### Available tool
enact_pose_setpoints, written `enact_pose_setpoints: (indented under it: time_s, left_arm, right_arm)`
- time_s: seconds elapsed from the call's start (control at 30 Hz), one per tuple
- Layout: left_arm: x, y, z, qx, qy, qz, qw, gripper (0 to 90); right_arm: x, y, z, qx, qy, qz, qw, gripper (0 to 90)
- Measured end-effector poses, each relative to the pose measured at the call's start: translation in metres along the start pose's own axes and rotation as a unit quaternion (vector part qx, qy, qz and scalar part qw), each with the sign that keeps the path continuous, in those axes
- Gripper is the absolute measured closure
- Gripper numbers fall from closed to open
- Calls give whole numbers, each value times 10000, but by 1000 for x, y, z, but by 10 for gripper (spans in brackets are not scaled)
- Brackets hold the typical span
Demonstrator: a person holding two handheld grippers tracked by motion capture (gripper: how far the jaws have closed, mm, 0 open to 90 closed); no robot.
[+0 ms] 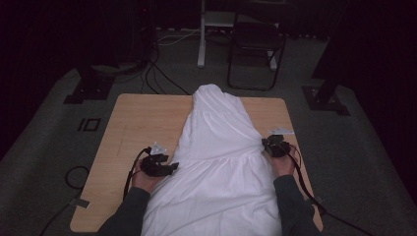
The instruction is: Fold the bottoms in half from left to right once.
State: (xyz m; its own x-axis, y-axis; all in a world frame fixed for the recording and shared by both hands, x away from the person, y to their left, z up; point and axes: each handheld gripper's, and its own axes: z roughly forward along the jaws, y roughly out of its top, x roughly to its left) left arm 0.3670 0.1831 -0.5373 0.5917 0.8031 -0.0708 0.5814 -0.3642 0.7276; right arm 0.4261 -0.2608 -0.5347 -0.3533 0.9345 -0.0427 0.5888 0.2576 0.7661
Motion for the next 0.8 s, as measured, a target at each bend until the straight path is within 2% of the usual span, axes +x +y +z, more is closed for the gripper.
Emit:
enact_pose_setpoints:
  time_s: [0.03, 0.13, 0.17, 0.23, 0.3, 0.33, 0.4, 0.5, 0.6, 0.67, 0.77, 0.8]
  left_arm:
    - [1, 5, 0, -20, 29, 4, 10000, 416]
    - [1, 13, 5, -41, 46, 3, 10000, 414]
    - [-1, 20, 17, 73, 90, 39, 9999, 410]
    - [-2, 24, 31, 129, 262, 114, 9995, 416]
    - [-1, 25, 42, 173, 357, 33, 9992, 438]
    - [0, 26, 45, 175, 333, -51, 9993, 453]
    - [0, 25, 48, 162, 333, -70, 9993, 517]
    - [-3, 22, 46, 131, 363, 53, 9992, 699]
    - [-6, 16, 40, 110, 386, 106, 9991, 831]
    - [-6, 9, 33, 120, 361, 54, 9993, 851]
    - [-7, -8, 19, 48, 288, -6, 9996, 856]
    - [-9, -14, 13, 13, 295, 44, 9996, 856]
  right_arm:
    - [-1, -3, 5, 24, 82, 42, 10000, 892]
    - [0, -6, 11, 95, 115, 83, 9999, 892]
    - [0, -8, 15, 151, 151, 115, 9997, 891]
    - [0, -8, 16, 181, 161, 112, 9996, 890]
    - [0, -9, 17, 211, 182, 111, 9995, 889]
    - [0, -10, 18, 206, 200, 140, 9995, 888]
    - [0, -12, 20, 228, 255, 180, 9993, 887]
    - [-1, -17, 21, 171, 330, 306, 9988, 886]
    - [0, -21, 19, 102, 409, 424, 9982, 886]
    - [3, -25, 14, 110, 439, 431, 9980, 887]
    - [13, -36, 1, 119, 484, 197, 9986, 887]
    - [17, -41, -5, 118, 529, 133, 9984, 886]
